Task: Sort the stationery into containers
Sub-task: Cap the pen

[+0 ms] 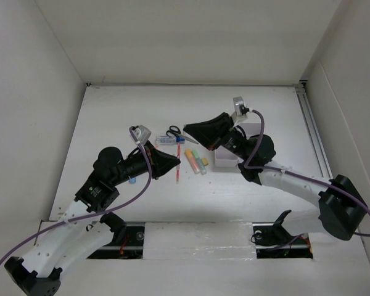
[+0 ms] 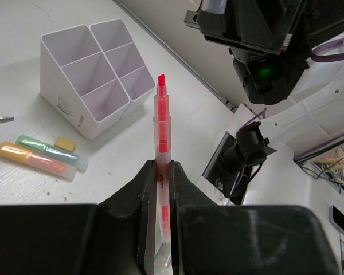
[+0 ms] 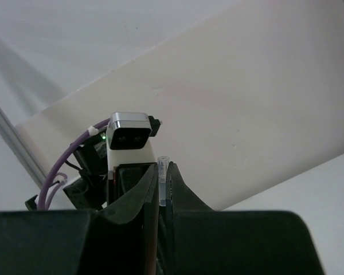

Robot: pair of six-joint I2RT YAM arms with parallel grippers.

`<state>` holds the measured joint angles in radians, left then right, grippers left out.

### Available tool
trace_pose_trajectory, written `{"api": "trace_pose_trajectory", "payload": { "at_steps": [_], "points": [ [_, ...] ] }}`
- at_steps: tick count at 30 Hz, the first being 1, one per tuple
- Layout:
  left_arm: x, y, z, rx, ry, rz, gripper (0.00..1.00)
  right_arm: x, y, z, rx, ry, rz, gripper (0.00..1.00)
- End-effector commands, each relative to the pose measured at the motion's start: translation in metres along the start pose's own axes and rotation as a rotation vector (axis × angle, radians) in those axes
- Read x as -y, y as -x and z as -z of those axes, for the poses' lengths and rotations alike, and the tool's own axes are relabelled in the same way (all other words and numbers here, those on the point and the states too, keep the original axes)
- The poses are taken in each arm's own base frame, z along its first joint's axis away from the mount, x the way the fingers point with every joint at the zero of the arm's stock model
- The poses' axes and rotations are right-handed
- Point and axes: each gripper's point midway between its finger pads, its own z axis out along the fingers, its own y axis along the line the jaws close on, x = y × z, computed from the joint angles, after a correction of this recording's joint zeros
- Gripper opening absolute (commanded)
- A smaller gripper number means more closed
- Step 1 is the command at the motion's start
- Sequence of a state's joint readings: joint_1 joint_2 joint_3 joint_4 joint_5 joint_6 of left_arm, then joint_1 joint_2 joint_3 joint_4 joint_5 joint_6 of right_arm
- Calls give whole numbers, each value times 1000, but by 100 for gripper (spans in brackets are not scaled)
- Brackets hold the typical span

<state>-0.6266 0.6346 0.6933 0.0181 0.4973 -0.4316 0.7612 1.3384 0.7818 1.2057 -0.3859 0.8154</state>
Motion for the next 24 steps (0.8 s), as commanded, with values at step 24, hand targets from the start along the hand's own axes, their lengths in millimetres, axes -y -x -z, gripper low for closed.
{"api": "trace_pose_trajectory", "payload": {
  "at_steps": [24],
  "points": [
    [7, 3, 3, 18, -38, -35, 0, -9, -11, -12, 10, 42, 2, 0]
  ]
}}
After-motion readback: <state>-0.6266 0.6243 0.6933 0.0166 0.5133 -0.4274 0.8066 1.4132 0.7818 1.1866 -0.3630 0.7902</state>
